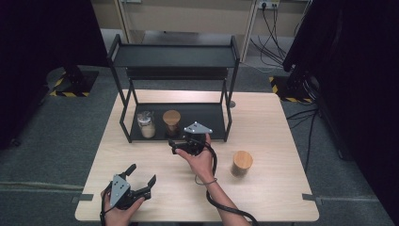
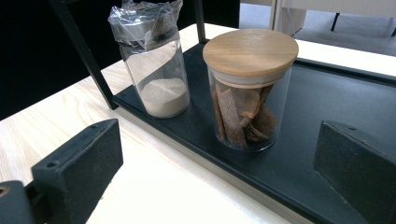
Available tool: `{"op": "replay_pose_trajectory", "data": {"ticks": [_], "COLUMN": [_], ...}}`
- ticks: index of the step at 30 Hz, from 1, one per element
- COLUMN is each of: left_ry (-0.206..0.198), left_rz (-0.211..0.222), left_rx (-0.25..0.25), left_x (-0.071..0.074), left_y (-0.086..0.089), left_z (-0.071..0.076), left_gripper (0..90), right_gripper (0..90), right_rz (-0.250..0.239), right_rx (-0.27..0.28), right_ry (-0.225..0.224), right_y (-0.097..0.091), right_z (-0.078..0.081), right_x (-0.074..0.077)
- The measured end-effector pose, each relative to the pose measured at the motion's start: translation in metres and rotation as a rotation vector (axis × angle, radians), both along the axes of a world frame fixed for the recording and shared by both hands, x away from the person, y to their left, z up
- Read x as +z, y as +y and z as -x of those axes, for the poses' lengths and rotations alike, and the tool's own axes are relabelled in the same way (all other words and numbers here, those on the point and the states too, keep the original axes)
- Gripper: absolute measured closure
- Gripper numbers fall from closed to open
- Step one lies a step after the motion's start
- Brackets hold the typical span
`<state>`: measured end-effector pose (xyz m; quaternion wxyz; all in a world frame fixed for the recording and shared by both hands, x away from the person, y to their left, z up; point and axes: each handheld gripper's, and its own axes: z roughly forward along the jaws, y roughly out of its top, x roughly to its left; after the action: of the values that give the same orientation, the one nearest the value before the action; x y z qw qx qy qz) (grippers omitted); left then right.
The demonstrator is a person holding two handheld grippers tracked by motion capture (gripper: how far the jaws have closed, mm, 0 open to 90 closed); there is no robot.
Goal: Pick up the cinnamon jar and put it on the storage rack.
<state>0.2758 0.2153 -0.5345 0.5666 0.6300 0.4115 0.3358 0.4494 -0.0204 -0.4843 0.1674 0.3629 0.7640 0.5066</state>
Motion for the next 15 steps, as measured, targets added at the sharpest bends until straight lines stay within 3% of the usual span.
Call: {"op": "replay_pose_trajectory", "data": {"ticks": [15], "left_ry": [0.000], "left_rz": [-0.001], "left_rx": [0.000], "left_x": [0.000], "left_y": [0.000], "left_z": [0.000], "left_gripper": [12.7], "right_gripper": [1.8], "right_rz": [0.014], "right_rx": [0.015], "right_ry": [-0.002], "right_y": [-0.008], "right_z": [0.011], "right_x": [0.001]}}
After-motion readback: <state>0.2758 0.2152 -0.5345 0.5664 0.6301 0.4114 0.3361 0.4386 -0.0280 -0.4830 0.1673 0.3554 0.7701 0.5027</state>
